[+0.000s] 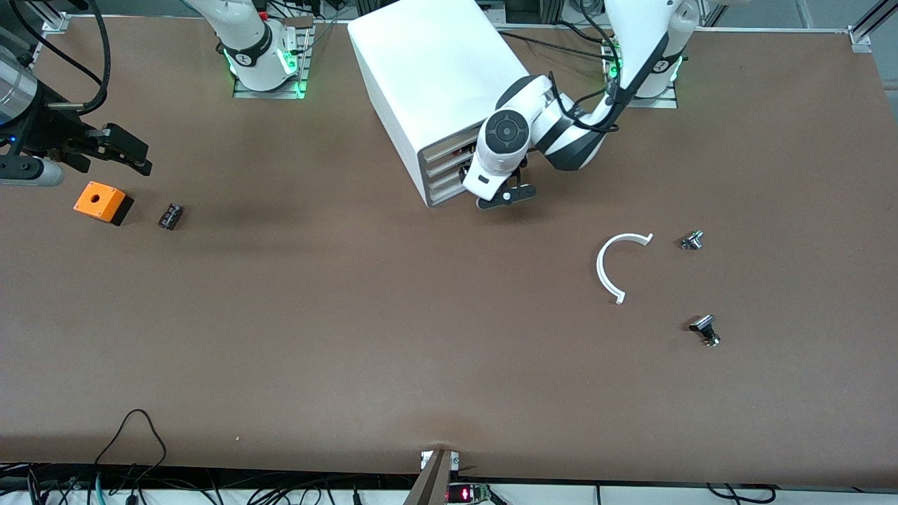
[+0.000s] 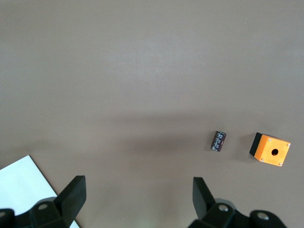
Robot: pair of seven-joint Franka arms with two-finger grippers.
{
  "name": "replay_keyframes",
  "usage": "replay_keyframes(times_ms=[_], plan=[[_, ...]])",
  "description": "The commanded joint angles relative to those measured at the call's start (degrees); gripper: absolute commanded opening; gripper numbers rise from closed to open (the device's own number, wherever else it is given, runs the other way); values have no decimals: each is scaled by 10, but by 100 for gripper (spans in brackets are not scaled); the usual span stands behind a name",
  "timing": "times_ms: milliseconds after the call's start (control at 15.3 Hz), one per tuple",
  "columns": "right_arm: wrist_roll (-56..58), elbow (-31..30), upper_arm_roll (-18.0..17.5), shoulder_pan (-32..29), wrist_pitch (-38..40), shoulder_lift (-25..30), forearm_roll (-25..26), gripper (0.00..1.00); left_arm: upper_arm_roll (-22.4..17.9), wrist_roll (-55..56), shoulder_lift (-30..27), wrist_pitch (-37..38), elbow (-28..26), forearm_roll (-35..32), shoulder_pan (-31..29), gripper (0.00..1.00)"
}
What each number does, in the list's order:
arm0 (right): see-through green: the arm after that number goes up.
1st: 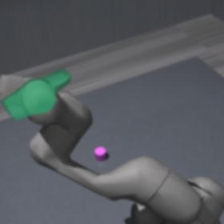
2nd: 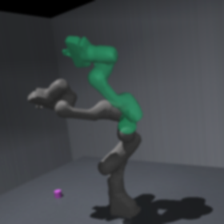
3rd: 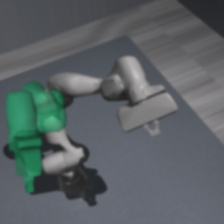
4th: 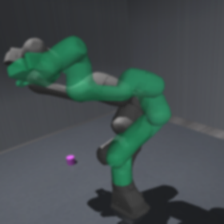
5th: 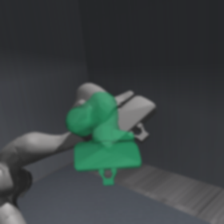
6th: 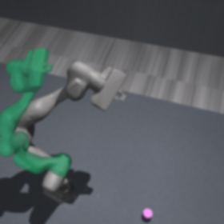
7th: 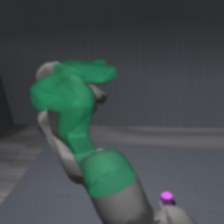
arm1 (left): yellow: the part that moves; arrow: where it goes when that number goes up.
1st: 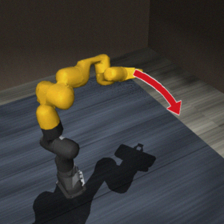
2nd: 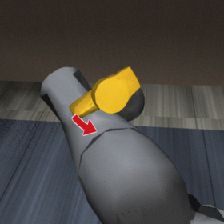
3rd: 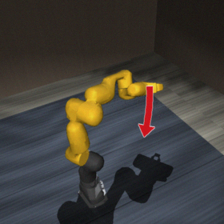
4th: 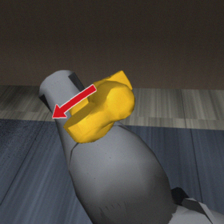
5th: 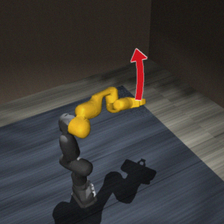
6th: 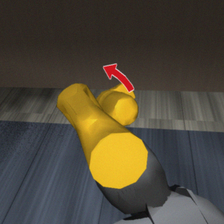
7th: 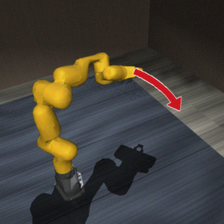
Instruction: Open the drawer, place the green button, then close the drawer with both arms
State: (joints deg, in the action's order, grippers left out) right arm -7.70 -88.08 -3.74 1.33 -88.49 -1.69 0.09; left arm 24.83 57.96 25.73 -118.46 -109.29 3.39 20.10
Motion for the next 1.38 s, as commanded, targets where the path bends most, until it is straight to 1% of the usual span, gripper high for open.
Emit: replay_keyframes(times_ms=[0,131,197,393,459,524,590,721,917,983,1048,1114,1179,1310], plan=[[8,-3,-9,-9,-1,5,7,99,-3,-70,-10,138,99,3,-44,99],[8,-3,-7,-9,0,6,9,99,-4,-110,-15,195,145,0,-79,99],[7,-2,-7,-9,1,7,9,99,-4,-127,-16,217,169,-14,-89,99],[8,1,-9,-9,2,12,8,99,-3,-211,-17,290,240,-109,-114,99],[5,8,-11,-9,4,12,8,99,-3,-241,-17,310,261,-118,-124,99],[8,16,-11,-9,6,12,8,99,-7,-268,-23,319,270,-118,-130,99],[10,16,-9,-9,6,12,8,99,-21,-294,-41,322,272,-119,-130,99],[14,19,-8,-9,6,13,8,99,-46,-335,-84,323,263,-111,-146,99],[16,26,-7,-9,6,11,4,99,-55,-482,-139,326,249,-105,-210,99],[16,26,-7,-9,6,11,4,99,-80,-515,-153,325,245,-91,-215,99],[16,26,-8,-9,6,11,4,99,-118,-539,-168,322,234,-72,-215,99],[16,26,-7,-9,6,11,4,99,-145,-564,-184,315,218,-63,-213,99],[16,26,-7,-9,6,11,4,99,-167,-601,-208,291,189,-66,-209,99],[16,26,-8,-9,7,11,5,99,-214,-622,-253,200,114,-66,-191,100]])
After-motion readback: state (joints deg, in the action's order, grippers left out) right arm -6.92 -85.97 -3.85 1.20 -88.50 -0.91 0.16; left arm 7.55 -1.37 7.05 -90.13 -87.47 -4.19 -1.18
